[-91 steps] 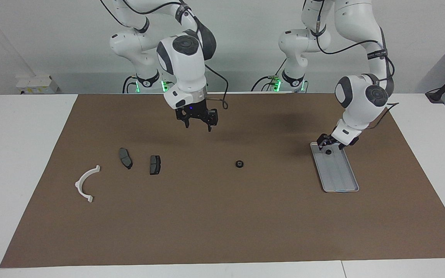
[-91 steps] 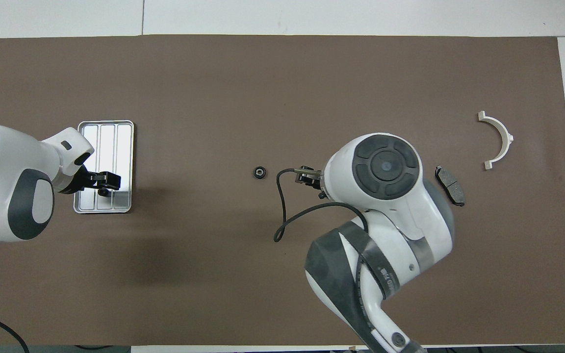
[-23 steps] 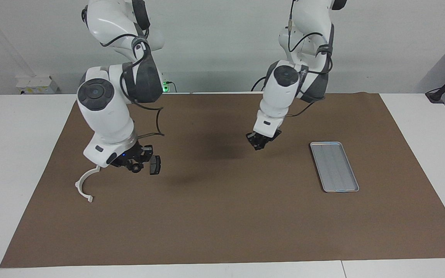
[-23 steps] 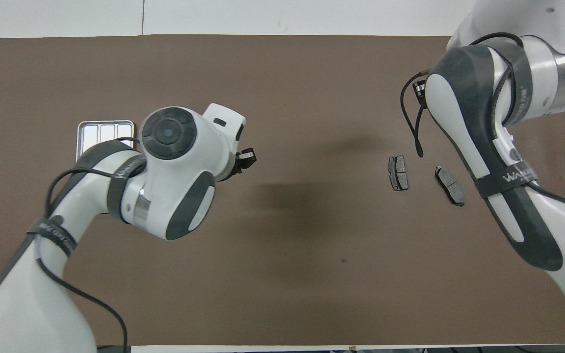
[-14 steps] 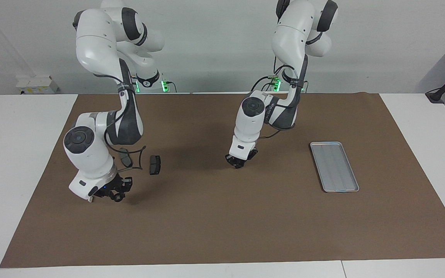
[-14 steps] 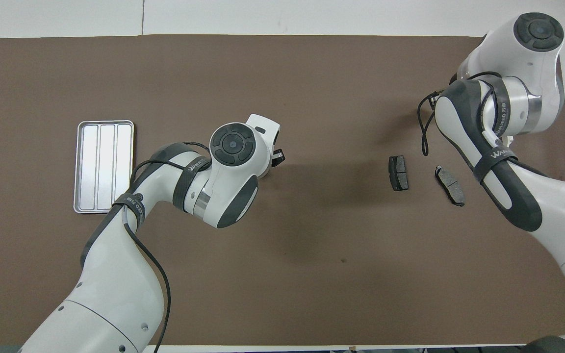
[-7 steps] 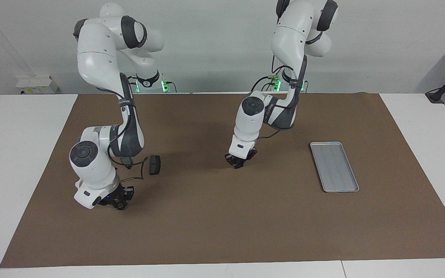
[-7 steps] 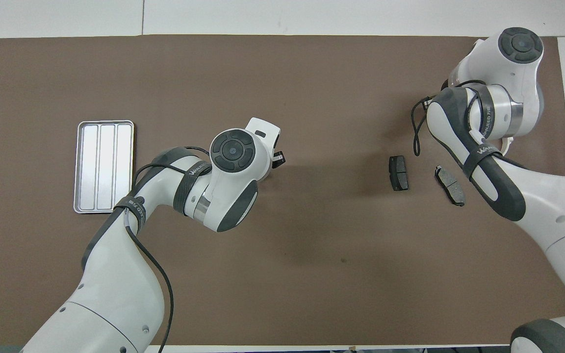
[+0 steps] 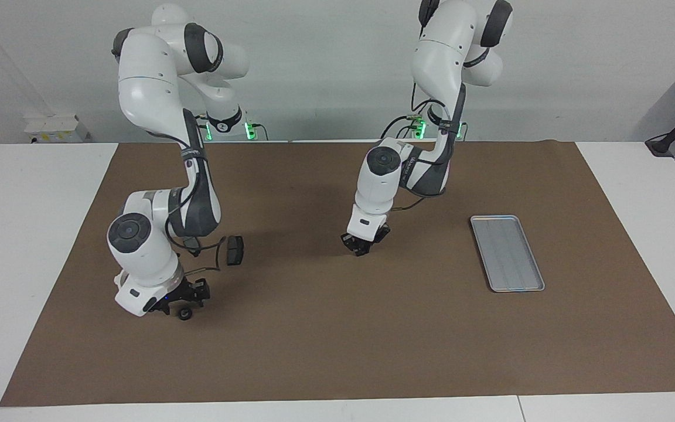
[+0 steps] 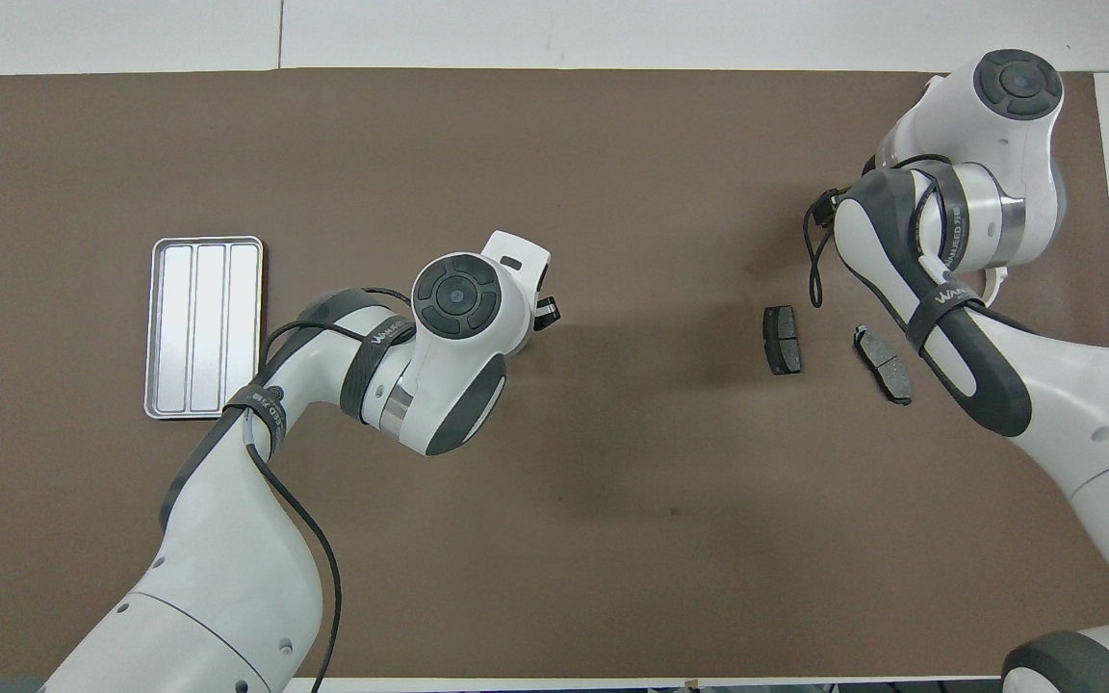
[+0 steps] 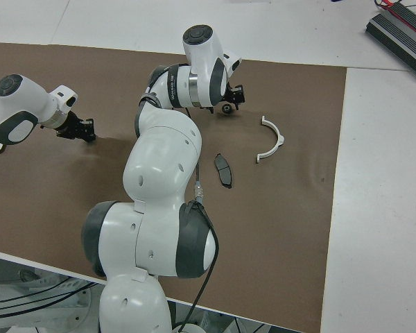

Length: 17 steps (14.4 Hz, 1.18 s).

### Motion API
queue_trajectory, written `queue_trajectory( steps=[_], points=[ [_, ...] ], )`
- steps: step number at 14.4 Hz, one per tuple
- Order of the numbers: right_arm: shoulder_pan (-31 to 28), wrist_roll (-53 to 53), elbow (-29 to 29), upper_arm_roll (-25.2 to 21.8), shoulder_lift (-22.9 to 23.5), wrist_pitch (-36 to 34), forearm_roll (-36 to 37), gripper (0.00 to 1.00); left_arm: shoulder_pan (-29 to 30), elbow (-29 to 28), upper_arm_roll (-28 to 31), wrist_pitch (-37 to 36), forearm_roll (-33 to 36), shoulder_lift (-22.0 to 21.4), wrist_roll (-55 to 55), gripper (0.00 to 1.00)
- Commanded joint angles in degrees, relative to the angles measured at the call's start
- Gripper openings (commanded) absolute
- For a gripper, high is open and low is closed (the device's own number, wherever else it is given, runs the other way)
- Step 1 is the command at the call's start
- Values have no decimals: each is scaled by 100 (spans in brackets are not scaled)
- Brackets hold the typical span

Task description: Place bearing gear from tray to pile

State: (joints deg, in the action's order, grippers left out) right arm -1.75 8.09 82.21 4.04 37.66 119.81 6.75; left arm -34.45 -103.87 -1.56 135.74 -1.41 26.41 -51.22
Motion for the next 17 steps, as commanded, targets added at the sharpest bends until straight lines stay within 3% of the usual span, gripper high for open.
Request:
queue_trajectory(
  steps=[1,2,3,4,8,11,14,17],
  points=[
    [218,-516,24,71,-390,-579,28,100,-97,-195,50,251,62,127,-90,17],
    [358,-823,15,71,-513,-764,28,100,-106,-203,50,251,62,127,-90,23],
    [525,-1131,15,79,-636,-949,2,100,-106,-169,59,173,62,119,-90,73],
    [692,-1491,6,88,-741,-1125,-33,100,-97,-142,68,68,71,110,-99,100],
    [1369,-2880,-3,88,-1015,-1469,-314,100,69,-116,85,-292,80,-398,-82,100],
    [2027,-4135,-12,88,-1094,-1443,-376,100,753,-238,77,-1335,80,-1214,198,100],
    [2538,-5121,-3,97,-1112,-1303,-385,100,1561,-256,77,-2496,80,-1787,1716,100],
    [3091,-5939,-11,88,-1050,-1031,-403,100,2475,-283,77,-3078,80,-2244,3026,100]
  ],
)
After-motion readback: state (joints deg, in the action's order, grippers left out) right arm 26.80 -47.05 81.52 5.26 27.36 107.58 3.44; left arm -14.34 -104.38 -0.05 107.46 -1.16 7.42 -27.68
